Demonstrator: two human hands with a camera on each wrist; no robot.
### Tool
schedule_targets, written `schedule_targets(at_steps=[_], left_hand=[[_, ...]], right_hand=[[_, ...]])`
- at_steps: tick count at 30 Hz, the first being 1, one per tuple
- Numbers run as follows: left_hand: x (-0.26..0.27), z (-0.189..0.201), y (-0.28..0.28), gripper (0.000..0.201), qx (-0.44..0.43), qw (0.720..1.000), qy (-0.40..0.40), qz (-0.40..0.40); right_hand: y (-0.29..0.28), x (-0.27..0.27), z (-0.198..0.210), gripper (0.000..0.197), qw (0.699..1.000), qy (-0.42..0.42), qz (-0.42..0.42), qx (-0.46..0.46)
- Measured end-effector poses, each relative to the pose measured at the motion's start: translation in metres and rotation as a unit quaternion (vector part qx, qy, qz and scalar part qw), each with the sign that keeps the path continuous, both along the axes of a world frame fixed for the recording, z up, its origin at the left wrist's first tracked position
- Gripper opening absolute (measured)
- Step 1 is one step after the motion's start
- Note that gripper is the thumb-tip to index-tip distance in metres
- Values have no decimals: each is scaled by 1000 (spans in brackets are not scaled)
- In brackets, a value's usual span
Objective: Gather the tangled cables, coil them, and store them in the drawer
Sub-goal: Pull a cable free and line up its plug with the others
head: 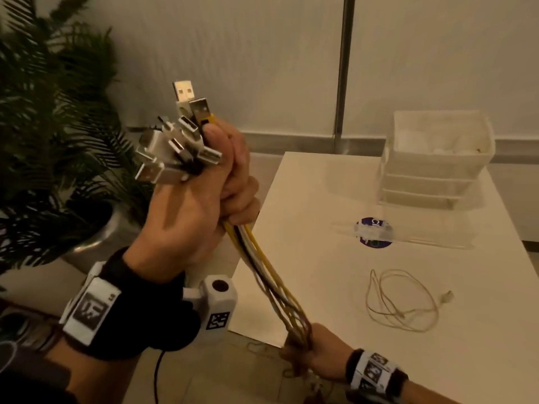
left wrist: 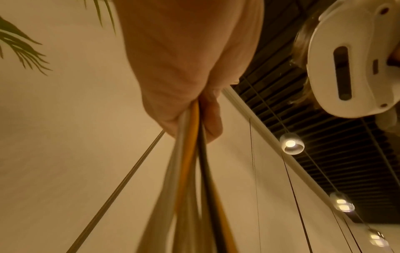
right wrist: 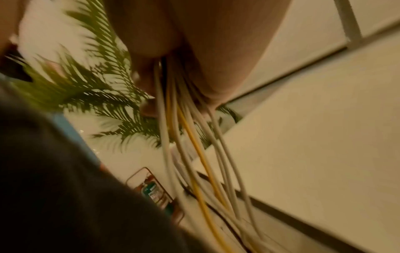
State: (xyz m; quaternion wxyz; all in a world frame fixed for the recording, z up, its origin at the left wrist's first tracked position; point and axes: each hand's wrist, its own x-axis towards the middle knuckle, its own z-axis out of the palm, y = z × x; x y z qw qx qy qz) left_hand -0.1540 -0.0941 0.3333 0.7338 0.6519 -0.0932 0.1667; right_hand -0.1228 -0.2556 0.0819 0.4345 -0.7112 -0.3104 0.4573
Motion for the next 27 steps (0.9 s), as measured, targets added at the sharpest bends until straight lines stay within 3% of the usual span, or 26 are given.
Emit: schedule_targets(at_steps=[2,5,7,8,11,13,15,16,17,19,23,25,27], left_hand=[[4,-4,2,31,-11,1000,13,1],[11,-8,-3,31,-42,999,3,-16],[17,-5,-7,32,-43,998,-10,-35],[21,-7,-9,32,-39,998,-11,-50],[36,-26,-23,33,-48,994,-2,-100],[46,-34,-31,37,-68,991,11,-112],[56,-35,-36,39,-82,989,23,-124],[60,-35,-39,39,-84,987,25,-134],[65,-34,-41,38,-84,986,23,-145],[71,-34,-46,32,-82,983,15,-163],[85,-33,-60,15,-56,989,22,-133],[91,-34,-71,15,-56,990,52,-119],[96,-35,-82,19,-66,988,75,-119]], right_hand=[[-9,1,-17,33,998,7,18,-65],[-31,2,-61,23,983,38,64,-168],[-56,-1,-107,45,965,21,76,-248],[-68,0,-117,41,957,15,78,-280],[-97,7,-114,47,942,4,-20,-336],[-102,7,-103,70,937,-20,21,-348],[-111,8,-110,119,944,-49,-10,-328],[-114,7,-100,125,948,-51,-38,-312],[-119,7,-87,110,955,-33,-47,-291],[-134,9,-55,57,959,-55,-65,-269],[-182,55,-25,35,968,13,-97,-232],[-204,97,-36,23,939,-23,-217,-268],[-211,139,-41,20,890,-78,-330,-305]])
